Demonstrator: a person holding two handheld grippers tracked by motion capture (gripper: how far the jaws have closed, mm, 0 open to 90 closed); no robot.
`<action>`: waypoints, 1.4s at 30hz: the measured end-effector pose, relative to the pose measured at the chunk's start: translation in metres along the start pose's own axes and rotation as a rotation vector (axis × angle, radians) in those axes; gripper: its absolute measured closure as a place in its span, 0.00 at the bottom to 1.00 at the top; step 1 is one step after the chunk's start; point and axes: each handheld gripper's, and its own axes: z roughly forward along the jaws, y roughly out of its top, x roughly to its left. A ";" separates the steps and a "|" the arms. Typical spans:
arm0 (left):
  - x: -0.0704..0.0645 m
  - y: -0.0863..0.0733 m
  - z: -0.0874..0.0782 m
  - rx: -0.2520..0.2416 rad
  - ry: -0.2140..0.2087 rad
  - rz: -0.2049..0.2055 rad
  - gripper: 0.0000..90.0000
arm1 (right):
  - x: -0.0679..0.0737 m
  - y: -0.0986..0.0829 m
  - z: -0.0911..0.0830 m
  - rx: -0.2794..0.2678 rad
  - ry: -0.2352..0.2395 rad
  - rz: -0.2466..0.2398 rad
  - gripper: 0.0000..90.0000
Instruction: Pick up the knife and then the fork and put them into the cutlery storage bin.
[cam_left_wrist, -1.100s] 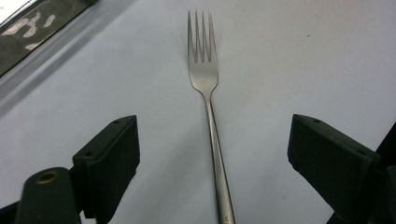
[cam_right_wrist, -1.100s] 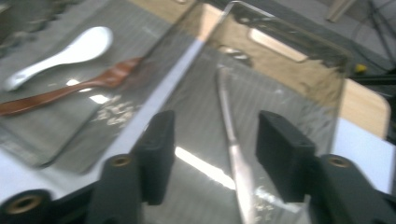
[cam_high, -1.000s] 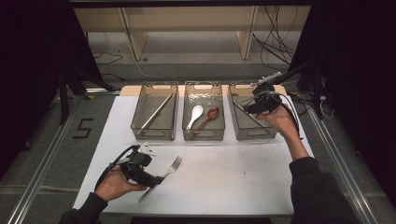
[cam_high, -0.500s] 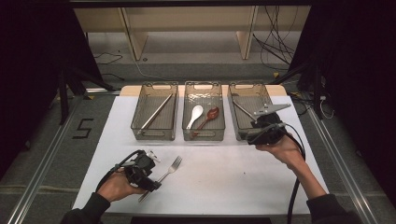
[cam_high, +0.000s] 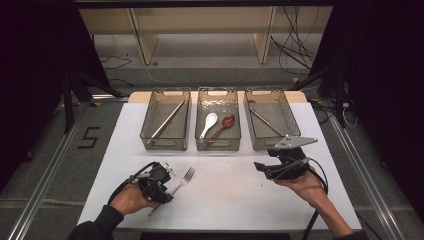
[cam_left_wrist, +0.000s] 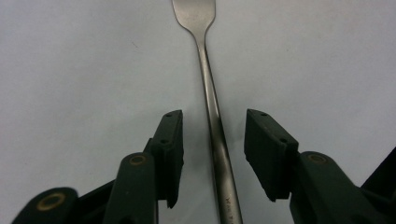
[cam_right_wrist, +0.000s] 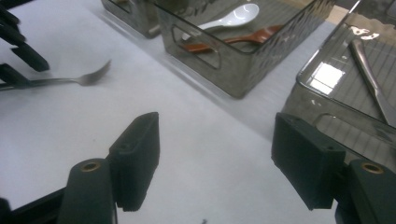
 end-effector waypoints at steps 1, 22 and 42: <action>0.000 0.000 0.000 0.004 -0.001 0.002 0.66 | 0.002 -0.001 -0.002 -0.008 0.001 0.002 0.37; -0.008 0.004 0.006 0.045 0.034 0.085 0.84 | 0.017 -0.018 -0.013 -0.010 0.025 0.013 0.35; -0.010 0.004 0.005 0.027 0.017 0.142 0.92 | 0.019 -0.017 -0.011 -0.008 0.029 0.001 0.36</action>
